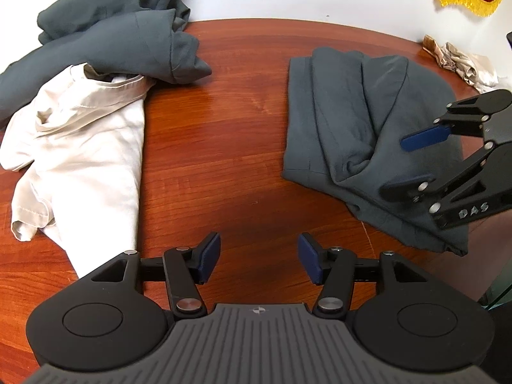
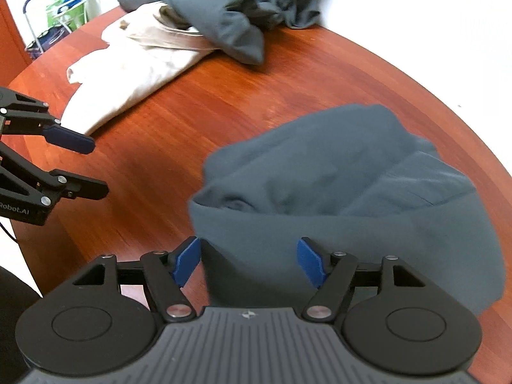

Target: Fold clothes

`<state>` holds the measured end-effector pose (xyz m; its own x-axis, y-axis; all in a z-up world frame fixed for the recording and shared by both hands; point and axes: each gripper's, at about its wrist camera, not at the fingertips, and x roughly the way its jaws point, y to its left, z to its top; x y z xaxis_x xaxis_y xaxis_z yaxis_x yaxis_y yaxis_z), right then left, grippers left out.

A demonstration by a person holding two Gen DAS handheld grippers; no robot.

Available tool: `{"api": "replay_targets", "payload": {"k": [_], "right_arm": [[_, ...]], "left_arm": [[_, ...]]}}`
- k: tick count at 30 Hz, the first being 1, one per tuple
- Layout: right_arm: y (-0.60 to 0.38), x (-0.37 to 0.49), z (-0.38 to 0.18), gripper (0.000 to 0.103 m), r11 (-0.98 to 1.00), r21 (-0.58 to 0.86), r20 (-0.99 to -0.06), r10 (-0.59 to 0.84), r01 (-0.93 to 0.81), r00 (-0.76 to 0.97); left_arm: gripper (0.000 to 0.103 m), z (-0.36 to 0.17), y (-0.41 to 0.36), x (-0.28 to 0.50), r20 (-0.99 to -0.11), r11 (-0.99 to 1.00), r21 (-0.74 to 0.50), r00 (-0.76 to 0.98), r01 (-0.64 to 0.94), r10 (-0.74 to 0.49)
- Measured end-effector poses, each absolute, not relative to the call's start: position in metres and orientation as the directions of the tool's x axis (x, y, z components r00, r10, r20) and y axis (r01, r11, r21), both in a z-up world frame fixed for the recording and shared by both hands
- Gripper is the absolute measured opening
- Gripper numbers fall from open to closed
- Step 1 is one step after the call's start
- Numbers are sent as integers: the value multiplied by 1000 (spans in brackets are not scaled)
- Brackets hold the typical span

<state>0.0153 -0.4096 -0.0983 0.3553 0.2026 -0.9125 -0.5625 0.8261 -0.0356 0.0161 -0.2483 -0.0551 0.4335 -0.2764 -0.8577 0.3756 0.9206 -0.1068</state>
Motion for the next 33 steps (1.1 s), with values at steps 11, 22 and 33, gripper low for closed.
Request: {"api": "replay_targets", "payload": {"k": [11, 22, 33], "right_arm": [[-407, 13, -115, 46, 843, -94, -898, 158, -530, 411], [-455, 5, -95, 12, 930, -33, -851, 167, -367, 499], [-550, -25, -68, 9, 998, -19, -803, 24, -66, 595]], "left_arm": [[60, -59, -242, 15, -864, 924, -113, 422, 366, -273], [60, -65, -264, 23, -869, 896, -105, 398, 431, -293], [60, -62, -299, 39, -856, 849, -95, 392, 521, -337]]}}
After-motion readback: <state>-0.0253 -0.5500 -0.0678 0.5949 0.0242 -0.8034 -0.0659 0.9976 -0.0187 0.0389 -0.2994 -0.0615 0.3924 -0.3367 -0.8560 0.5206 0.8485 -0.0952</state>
